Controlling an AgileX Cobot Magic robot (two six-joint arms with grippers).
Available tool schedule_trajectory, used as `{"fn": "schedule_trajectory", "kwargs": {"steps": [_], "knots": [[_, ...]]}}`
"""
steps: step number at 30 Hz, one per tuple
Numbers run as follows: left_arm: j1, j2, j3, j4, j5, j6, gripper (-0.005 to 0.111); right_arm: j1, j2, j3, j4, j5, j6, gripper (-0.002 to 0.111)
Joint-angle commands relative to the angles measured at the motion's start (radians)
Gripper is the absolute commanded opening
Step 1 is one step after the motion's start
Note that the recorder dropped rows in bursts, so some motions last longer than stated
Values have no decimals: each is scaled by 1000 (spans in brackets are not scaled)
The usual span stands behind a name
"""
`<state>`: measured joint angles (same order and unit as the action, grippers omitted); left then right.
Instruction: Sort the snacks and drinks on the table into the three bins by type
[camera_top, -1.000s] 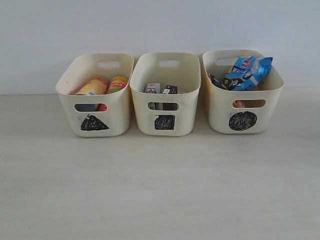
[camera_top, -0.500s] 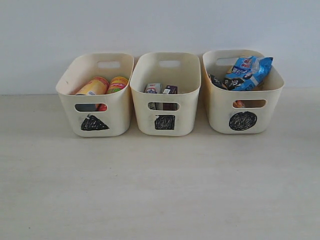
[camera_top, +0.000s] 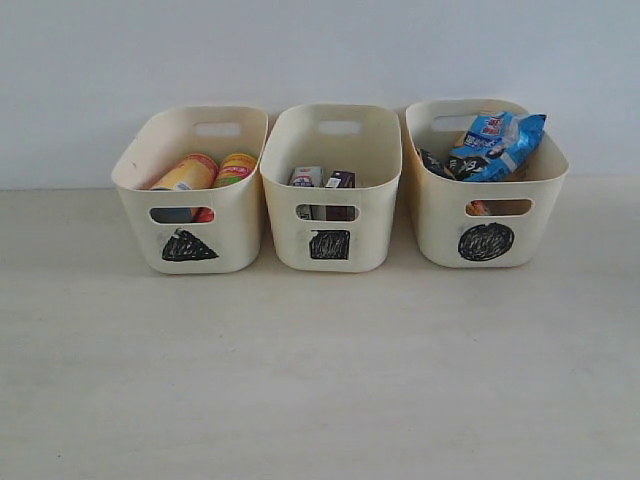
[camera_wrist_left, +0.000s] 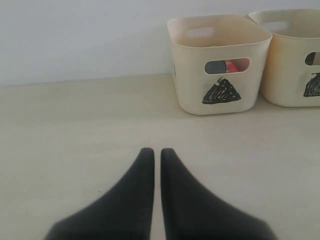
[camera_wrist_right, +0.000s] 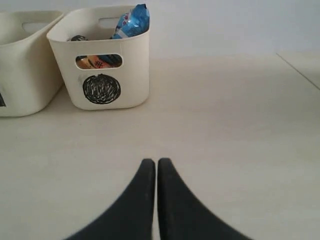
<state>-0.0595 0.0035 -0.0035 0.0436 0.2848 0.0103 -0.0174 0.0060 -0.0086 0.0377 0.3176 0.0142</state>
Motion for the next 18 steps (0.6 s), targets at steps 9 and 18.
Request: {"fn": "schedule_trajectory", "kwargs": {"steps": [9, 18], "knots": [[3, -3, 4, -11, -2, 3, 4, -3, -6, 9, 5, 6, -9, 0], [3, -3, 4, -11, -8, 3, 4, -3, -6, 9, 5, 3, -9, 0]]}}
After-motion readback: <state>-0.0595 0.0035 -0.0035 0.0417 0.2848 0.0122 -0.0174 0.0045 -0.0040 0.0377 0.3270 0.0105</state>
